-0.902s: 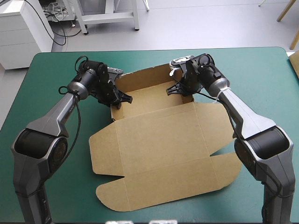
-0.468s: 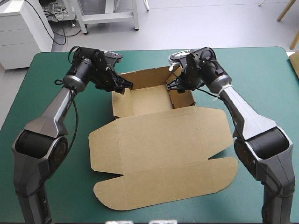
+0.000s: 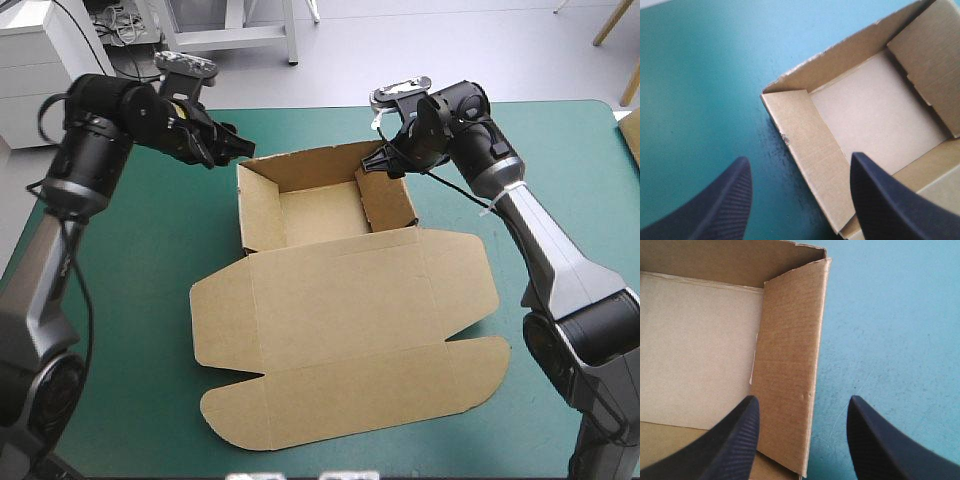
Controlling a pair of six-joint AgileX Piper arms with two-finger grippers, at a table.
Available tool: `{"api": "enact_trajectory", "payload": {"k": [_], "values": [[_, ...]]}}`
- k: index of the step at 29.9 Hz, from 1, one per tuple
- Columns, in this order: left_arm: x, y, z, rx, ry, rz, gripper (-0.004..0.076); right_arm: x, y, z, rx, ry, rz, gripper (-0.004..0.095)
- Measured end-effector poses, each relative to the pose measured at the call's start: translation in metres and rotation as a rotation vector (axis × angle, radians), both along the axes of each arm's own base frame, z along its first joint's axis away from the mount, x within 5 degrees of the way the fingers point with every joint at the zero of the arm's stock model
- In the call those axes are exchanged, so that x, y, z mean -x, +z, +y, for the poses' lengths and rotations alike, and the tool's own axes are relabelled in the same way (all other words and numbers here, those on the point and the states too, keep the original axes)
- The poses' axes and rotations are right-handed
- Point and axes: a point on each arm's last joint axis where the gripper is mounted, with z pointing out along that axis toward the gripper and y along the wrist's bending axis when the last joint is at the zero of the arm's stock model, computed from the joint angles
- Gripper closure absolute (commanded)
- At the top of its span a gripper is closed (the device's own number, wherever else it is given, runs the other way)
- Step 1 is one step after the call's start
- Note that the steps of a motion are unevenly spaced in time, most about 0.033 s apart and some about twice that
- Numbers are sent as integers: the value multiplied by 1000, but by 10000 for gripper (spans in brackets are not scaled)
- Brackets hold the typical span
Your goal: Fold the box
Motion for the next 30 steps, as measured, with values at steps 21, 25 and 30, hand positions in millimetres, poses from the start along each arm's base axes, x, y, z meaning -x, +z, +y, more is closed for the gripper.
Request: {"api": "enact_trajectory", "payload": {"k": [21,25,30], "values": [[212,-15,65,4,-125,-110,471,-13,-18,0,67,-11,5,415],[242,-54,75,22,-113,-161,514,-26,-45,7,81,-7,67,415],[271,-103,86,40,-99,-207,691,-38,-76,13,106,-4,123,415]]}}
